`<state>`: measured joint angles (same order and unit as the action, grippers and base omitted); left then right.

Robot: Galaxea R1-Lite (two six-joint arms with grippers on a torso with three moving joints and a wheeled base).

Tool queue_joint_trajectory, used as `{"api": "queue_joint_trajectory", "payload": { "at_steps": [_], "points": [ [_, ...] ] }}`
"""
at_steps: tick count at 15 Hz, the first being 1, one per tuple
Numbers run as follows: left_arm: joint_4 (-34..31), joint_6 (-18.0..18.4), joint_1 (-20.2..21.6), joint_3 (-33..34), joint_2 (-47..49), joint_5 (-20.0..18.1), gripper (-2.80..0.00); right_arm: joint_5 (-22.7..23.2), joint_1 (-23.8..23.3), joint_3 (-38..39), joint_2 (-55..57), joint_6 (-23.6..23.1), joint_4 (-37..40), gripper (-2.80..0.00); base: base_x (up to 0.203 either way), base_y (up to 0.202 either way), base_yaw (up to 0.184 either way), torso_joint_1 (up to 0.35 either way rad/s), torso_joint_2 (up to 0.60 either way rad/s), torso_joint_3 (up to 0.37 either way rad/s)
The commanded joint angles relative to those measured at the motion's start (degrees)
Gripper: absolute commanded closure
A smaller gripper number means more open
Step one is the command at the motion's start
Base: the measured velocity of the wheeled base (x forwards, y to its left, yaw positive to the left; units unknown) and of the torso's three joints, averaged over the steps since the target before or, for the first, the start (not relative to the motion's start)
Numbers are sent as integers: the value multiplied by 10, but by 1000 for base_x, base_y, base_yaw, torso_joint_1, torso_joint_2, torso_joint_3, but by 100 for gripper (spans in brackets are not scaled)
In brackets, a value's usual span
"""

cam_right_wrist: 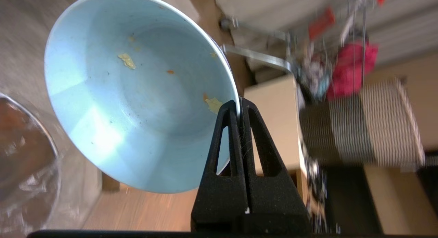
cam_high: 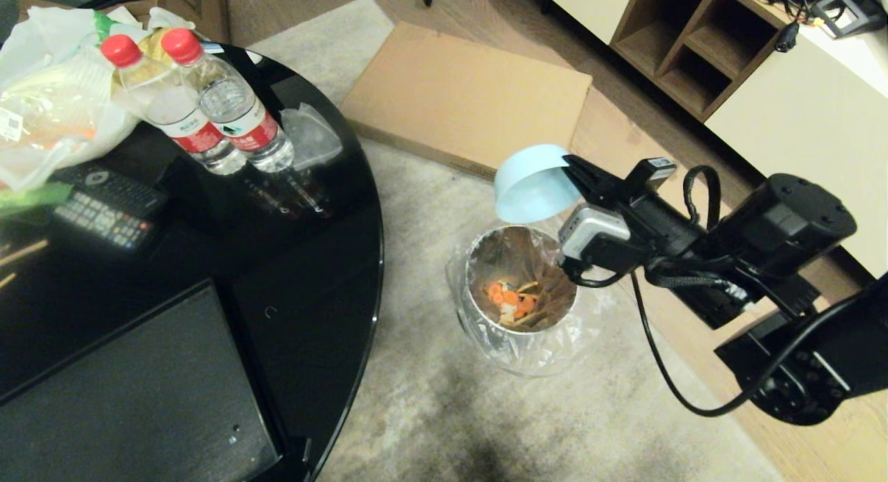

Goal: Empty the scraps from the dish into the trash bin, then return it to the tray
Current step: Put the bowl back to the table

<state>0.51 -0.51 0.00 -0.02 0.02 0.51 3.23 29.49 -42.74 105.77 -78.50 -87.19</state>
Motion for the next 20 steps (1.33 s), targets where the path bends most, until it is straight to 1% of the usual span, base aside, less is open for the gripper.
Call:
{"api": "queue_joint_trajectory", "payload": {
  "at_steps": [1, 4, 6, 7, 8, 10, 11, 14, 15, 17, 19, 20],
  "points": [
    [0, 0, 0, 0, 0, 0, 0, -55, -2, 17, -21, 6, -28, 0, 0, 0, 0, 0, 0, 0],
    [0, 0, 0, 0, 0, 0, 0, -153, -7, 41, -44, 46, -28, 0, 0, 0, 0, 0, 0, 0],
    [0, 0, 0, 0, 0, 0, 0, -214, -30, 54, -66, 63, -27, 0, 0, 0, 0, 0, 0, 0],
    [0, 0, 0, 0, 0, 0, 0, -243, -46, 63, -78, 79, -24, 0, 0, 0, 0, 0, 0, 0],
    [0, 0, 0, 0, 0, 0, 0, -263, -61, 74, -89, 98, -18, 0, 0, 0, 0, 0, 0, 0],
    [0, 0, 0, 0, 0, 0, 0, -278, -103, 92, -126, 133, 19, 0, 0, 0, 0, 0, 0, 0],
    [0, 0, 0, 0, 0, 0, 0, -280, -127, 98, -150, 153, 57, 0, 0, 0, 0, 0, 0, 0],
    [0, 0, 0, 0, 0, 0, 0, -282, -214, 107, -232, 252, 216, 0, 0, 0, 0, 0, 0, 0],
    [0, 0, 0, 0, 0, 0, 0, -281, -250, 107, -266, 297, 289, 0, 0, 0, 0, 0, 0, 0],
    [0, 0, 0, 0, 0, 0, 0, -281, -305, 109, -326, 385, 431, 0, 0, 0, 0, 0, 0, 0],
    [0, 0, 0, 0, 0, 0, 0, -280, -346, 114, -383, 488, 584, 0, 0, 0, 0, 0, 0, 0],
    [0, 0, 0, 0, 0, 0, 0, -280, -354, 116, -404, 528, 639, 0, 0, 0, 0, 0, 0, 0]
  ]
}}
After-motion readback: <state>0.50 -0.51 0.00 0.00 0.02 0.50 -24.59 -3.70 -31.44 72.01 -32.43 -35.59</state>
